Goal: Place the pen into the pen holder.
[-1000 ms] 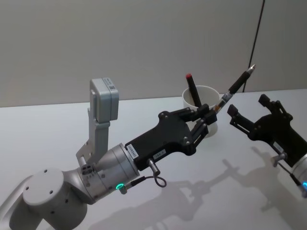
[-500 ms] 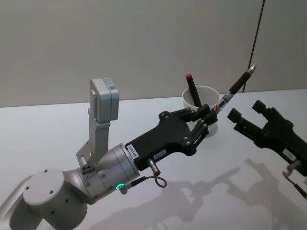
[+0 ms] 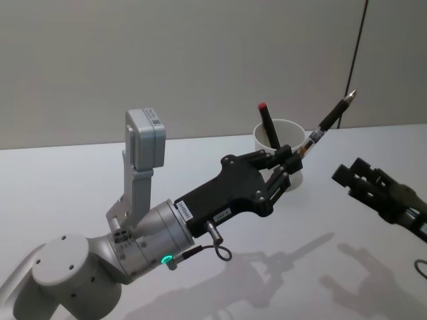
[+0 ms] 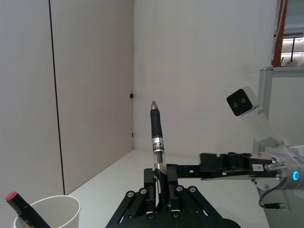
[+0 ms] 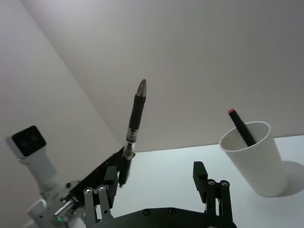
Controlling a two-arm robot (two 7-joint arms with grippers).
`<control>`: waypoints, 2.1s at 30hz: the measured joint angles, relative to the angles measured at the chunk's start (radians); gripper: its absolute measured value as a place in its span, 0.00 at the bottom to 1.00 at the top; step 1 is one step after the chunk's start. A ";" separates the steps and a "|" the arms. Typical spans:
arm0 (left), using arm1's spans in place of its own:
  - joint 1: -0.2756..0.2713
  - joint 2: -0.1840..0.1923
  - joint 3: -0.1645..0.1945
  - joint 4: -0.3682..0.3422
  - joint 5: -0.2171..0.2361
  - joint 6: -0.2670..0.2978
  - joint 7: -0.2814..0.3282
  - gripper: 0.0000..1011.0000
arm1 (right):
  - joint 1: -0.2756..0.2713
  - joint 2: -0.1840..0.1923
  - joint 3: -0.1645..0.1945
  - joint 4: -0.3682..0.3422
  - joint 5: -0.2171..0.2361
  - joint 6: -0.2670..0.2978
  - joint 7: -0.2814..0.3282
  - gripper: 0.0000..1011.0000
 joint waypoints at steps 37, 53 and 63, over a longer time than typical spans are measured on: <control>0.000 0.000 0.000 0.000 0.000 0.000 0.000 0.16 | 0.066 -0.049 -0.028 -0.002 0.380 0.016 0.040 0.99; 0.000 0.000 0.000 0.000 0.000 0.000 0.000 0.16 | 0.086 -0.060 -0.056 0.002 0.376 -0.001 0.018 0.99; 0.000 0.000 0.000 0.000 0.000 0.000 0.000 0.16 | 0.090 -0.059 -0.068 0.007 0.379 -0.009 0.017 0.99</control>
